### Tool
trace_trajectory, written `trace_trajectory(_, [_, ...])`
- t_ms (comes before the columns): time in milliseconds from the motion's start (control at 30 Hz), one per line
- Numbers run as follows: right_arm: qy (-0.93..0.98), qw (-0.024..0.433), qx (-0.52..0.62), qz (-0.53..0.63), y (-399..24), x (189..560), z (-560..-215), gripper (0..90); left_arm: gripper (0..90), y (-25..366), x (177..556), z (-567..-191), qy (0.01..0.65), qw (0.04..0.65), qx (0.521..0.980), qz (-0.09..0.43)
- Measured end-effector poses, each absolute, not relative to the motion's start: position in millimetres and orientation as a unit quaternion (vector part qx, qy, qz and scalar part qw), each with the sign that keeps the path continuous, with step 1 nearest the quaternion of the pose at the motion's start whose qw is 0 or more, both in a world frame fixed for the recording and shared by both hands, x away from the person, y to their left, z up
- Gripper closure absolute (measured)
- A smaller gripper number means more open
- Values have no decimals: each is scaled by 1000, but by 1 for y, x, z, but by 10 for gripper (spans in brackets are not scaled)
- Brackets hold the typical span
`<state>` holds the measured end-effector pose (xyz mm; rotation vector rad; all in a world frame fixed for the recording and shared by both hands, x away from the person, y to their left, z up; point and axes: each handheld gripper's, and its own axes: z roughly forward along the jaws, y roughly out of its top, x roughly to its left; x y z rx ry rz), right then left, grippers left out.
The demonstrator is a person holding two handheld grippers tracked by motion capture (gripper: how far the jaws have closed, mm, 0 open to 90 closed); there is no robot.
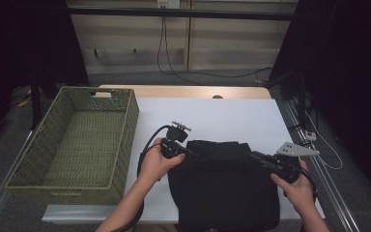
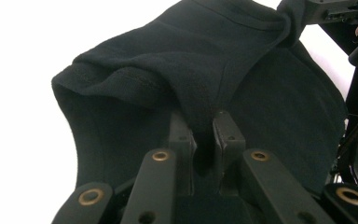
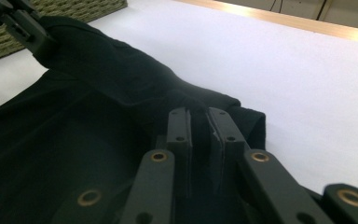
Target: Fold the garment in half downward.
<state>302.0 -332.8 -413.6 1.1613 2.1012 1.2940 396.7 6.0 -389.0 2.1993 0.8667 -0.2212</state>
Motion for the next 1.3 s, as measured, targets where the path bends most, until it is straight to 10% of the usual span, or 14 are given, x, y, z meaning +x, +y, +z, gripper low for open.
trace_trajectory(1000, [771,175,382,479,-348,242,-404,798,794,9,336,-384,267,372,883,-103])
trace_trajectory(1167, [788,139,369,472,-350,232,-413,788,657,15,326,-393,247,365,892,-102])
trace_trajectory(1300, [793,124,370,468,-353,228,-419,640,357,23,328,-394,252,370,891,-80])
